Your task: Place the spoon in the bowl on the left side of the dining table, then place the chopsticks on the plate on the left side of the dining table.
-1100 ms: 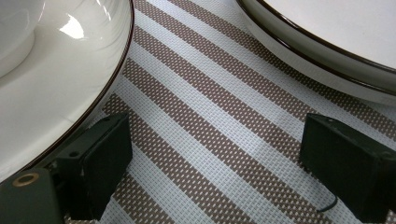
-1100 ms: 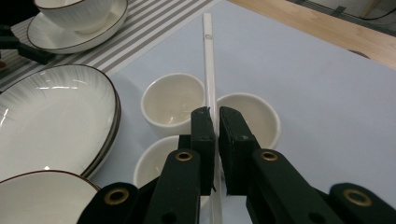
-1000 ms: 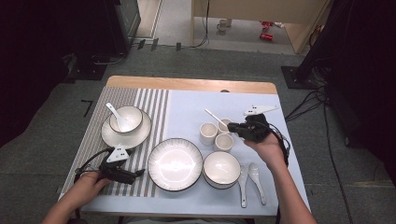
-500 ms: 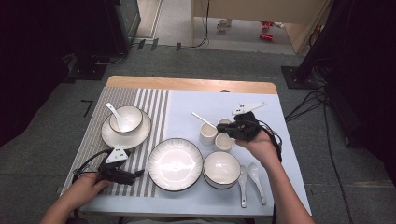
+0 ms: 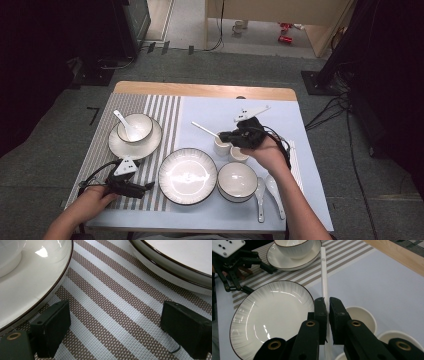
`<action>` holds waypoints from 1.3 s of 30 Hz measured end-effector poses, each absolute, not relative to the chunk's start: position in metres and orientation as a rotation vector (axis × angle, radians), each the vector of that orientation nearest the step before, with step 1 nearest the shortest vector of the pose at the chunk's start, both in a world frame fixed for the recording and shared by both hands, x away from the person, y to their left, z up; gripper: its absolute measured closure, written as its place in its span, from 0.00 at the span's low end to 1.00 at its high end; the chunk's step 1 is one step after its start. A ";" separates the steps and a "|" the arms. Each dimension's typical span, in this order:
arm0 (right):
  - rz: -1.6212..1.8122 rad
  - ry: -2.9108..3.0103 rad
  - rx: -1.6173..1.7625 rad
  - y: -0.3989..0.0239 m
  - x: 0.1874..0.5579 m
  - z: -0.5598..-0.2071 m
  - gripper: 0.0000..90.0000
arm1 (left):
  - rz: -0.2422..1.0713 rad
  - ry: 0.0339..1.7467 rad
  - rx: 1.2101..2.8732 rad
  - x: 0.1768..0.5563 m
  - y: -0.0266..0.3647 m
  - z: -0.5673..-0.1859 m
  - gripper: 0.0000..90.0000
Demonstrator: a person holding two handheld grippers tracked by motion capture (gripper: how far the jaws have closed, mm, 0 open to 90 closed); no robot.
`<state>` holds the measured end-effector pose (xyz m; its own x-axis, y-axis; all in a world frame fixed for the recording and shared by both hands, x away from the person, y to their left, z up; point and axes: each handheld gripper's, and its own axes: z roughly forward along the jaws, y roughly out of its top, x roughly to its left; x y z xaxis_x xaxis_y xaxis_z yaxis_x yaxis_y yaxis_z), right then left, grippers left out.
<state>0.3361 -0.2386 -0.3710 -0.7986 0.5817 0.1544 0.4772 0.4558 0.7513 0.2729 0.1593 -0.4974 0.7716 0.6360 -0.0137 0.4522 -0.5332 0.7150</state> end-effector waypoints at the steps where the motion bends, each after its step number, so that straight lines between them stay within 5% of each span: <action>1: 1.261 2.576 0.935 -0.236 0.337 -0.370 0.95 | 0.322 0.807 2.226 0.273 0.159 -0.497 0.11; 39: 1.262 2.640 0.771 -0.162 0.351 -0.345 0.95 | 0.329 0.804 2.227 0.273 0.159 -0.498 0.11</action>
